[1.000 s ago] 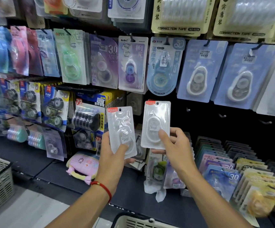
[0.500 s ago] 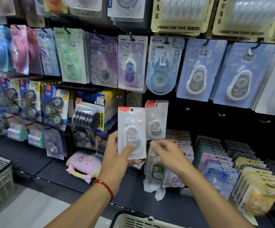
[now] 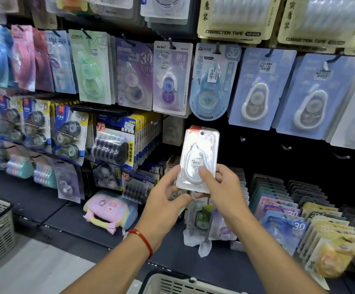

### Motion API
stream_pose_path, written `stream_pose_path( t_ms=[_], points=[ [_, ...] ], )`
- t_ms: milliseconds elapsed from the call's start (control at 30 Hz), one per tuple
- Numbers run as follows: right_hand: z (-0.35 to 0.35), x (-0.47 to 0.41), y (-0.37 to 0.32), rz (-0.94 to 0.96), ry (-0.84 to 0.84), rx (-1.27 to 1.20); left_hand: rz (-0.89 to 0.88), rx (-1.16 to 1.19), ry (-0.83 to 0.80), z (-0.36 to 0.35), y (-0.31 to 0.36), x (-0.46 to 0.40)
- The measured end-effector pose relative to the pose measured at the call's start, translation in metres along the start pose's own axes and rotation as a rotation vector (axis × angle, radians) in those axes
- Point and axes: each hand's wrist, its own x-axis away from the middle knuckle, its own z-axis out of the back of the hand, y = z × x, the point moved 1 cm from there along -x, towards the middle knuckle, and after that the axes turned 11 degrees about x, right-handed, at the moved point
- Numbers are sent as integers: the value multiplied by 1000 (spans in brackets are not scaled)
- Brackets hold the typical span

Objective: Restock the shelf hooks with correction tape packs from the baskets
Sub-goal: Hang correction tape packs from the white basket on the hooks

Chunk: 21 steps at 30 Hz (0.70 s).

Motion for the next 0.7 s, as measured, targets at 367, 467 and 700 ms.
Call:
stream_pose_path(
  t_ms=[367,467,700],
  points=[
    [4,0,30,-219,-21,104,123,-225,-41,11,-24,-10],
    [21,17,61,-376,-136,317,191,-509,-139,22,-41,-4],
    [78,114,133,-373,-631,1041,351,-1165,-755,26,-87,51]
  ],
)
